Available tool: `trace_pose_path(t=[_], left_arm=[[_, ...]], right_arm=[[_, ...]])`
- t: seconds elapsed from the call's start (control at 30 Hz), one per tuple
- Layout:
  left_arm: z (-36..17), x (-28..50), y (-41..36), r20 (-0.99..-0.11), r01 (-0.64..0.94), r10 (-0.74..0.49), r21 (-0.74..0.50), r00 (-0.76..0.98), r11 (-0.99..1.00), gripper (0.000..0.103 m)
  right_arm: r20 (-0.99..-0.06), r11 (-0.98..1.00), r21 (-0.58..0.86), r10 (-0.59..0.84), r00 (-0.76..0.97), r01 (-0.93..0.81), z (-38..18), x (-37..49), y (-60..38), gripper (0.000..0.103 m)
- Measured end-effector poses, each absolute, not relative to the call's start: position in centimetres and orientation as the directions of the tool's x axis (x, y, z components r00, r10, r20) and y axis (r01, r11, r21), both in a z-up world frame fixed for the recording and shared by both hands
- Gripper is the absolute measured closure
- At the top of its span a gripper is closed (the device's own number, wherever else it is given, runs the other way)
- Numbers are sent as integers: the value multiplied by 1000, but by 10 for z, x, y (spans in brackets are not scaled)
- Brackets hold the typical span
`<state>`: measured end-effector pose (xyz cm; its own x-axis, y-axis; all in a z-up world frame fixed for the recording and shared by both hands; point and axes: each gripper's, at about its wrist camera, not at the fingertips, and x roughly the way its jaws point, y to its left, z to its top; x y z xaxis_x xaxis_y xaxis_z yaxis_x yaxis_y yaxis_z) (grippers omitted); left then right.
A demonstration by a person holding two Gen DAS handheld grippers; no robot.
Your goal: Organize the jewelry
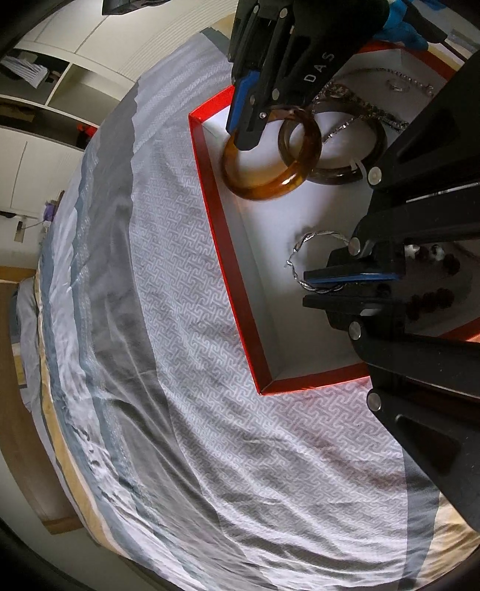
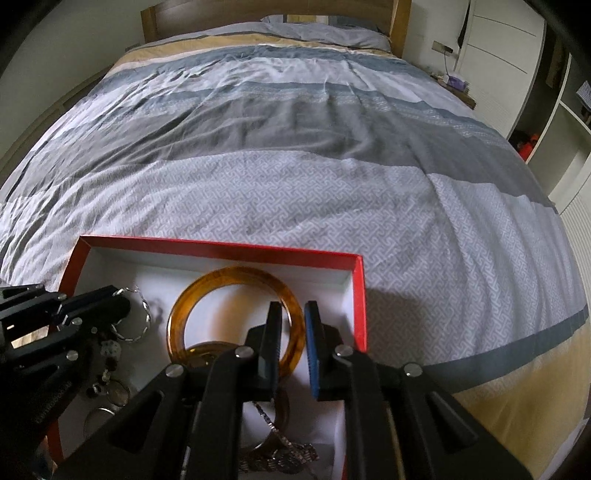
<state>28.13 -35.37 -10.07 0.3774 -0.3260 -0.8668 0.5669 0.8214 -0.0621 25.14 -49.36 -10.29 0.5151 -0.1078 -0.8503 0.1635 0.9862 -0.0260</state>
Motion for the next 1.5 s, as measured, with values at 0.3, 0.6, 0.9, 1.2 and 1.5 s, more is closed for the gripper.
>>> trace_pose_path(t=[0.3,0.6,0.9,1.2,1.5], left_arm=[[-92,275,-348,-855,565,-353,-87,380,820,76],[-57,258,-338,-820,568,-392,-102,416,817,62],[-23,233,-299,-788,502,-360,-76,499,862,45],[14,191,-243,-725,425,-321,-43,610,904,36],[36,148,-187,-682,367,-256,19,685,930,27]], right_arm=[[-827,987,-9,-97,554,159,-88,239,-496,78],[-798,982,2,-112,592,188,-63,215,-500,77],[-775,974,3,-142,615,228,-35,176,-492,71],[-747,974,-26,-168,643,224,0,140,-461,68],[-731,981,-26,-149,665,192,19,106,-410,66]])
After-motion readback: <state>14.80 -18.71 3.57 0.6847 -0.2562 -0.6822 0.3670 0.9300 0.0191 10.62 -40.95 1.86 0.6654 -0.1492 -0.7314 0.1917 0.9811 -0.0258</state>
